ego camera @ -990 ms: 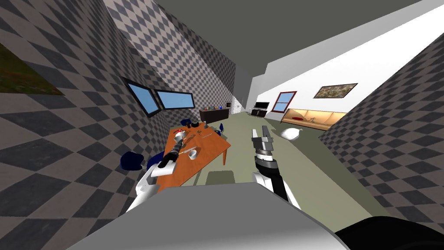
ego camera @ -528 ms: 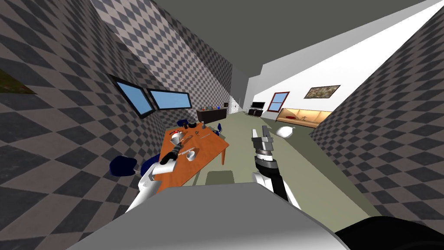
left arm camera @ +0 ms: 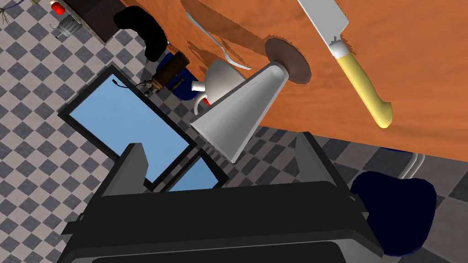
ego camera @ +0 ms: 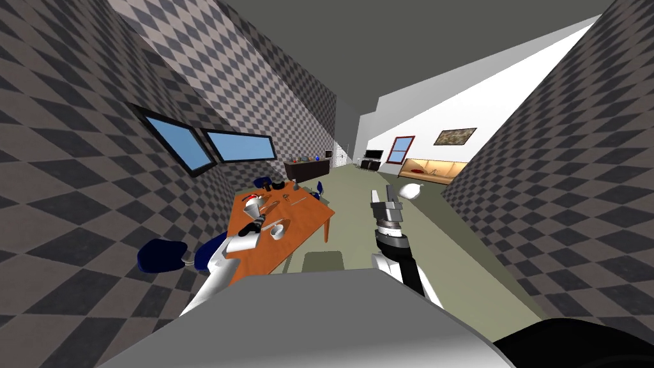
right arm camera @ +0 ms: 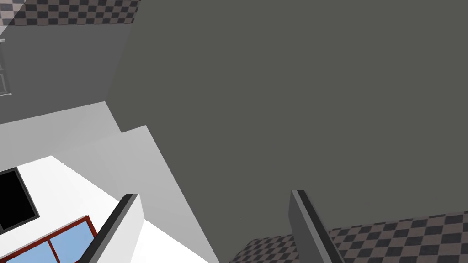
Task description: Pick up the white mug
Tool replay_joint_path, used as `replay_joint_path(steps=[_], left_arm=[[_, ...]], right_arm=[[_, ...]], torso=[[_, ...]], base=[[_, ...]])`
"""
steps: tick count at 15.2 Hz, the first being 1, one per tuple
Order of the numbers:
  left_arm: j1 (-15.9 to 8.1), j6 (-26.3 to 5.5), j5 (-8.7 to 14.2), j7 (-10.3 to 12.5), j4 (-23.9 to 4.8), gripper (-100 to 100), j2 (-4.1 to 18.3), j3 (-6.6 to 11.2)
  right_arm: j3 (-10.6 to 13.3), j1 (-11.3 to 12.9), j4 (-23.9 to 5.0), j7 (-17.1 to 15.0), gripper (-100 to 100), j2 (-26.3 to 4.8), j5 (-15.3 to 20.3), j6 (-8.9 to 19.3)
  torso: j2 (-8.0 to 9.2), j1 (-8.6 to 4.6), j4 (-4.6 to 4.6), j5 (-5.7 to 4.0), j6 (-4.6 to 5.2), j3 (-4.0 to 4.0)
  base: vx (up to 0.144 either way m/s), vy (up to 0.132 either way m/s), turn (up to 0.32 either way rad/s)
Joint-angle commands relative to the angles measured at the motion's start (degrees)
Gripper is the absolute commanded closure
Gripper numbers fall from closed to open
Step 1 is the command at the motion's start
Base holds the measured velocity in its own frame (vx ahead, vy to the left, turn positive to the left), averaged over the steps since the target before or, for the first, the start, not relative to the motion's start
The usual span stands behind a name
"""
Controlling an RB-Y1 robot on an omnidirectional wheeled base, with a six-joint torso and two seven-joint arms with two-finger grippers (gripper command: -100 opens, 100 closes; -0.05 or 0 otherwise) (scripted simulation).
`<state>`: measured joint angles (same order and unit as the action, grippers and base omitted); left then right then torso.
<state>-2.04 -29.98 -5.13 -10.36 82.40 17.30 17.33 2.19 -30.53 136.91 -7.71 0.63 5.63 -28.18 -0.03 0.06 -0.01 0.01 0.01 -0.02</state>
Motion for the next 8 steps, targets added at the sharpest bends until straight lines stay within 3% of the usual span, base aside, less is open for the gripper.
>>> replay_joint_path(steps=[1, 2, 7, 8], left_arm=[[-0.5, -2.2, -0.1, -0.2, -1.0, -100, 0.0, 0.31], [-2.0, -4.2, 0.0, -0.8, -3.1, -100, 0.2, 1.14], [-3.6, -8.7, 0.1, -1.4, -6.1, -100, 0.4, 1.95], [-5.1, -10.7, 0.1, -1.9, -8.5, -100, 0.6, 2.74]], right_arm=[[0.0, 0.0, 0.0, 0.0, 0, 0.0, 0.0, 0.0], [0.0, 0.0, 0.0, 0.0, 0, 0.0, 0.0, 0.0], [0.0, 0.0, 0.0, 0.0, 0, 0.0, 0.0, 0.0], [0.0, 0.0, 0.0, 0.0, 0, 0.0, 0.0, 0.0]], torso=[[0.00, 0.00, 0.00, 0.00, 0.00, 0.00], [0.00, -0.01, 0.00, 0.00, -0.02, 0.00], [-0.01, -0.01, 0.00, 0.00, 0.00, 0.00], [0.00, -0.01, 0.00, 0.00, -0.02, 0.00]], base=[[-0.004, 0.011, -0.055], [-0.004, 0.010, -0.142], [-0.004, 0.012, -0.097], [-0.004, 0.010, -0.128]])
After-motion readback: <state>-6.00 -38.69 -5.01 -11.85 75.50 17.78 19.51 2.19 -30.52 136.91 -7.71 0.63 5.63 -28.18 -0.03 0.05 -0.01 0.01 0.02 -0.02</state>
